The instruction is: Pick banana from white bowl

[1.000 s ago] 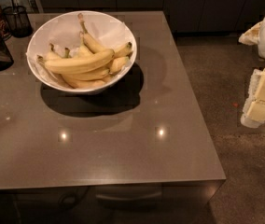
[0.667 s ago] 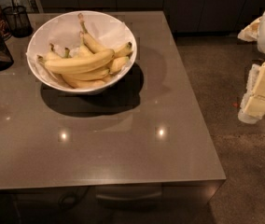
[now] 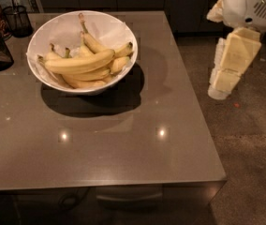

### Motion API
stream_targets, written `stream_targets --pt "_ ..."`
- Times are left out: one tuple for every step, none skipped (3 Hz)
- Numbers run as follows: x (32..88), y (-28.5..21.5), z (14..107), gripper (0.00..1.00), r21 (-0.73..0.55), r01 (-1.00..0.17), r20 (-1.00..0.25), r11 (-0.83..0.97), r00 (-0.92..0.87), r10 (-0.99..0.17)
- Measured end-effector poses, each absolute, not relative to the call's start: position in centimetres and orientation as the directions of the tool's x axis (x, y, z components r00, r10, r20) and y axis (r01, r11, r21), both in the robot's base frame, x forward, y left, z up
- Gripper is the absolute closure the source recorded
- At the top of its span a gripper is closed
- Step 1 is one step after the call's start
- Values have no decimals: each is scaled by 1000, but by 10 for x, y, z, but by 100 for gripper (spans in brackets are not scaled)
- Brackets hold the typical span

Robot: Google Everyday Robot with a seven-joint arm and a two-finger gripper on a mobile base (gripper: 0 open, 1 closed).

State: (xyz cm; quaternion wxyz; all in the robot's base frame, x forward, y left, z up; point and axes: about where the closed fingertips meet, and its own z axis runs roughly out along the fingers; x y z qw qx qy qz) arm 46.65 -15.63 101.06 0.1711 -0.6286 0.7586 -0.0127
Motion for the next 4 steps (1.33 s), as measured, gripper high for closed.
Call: stream_targets --pt "476 -119 1018 0 -230 -966 -249 119 -60 -967" --pt "480 -116 1022 0 -253 -960 -260 124 -56 -964" --pt "492 -86 1026 0 -283 -953 -294 110 -23 -956" --pt "506 -38 1032 0 -281 -957 -330 72 26 -944"
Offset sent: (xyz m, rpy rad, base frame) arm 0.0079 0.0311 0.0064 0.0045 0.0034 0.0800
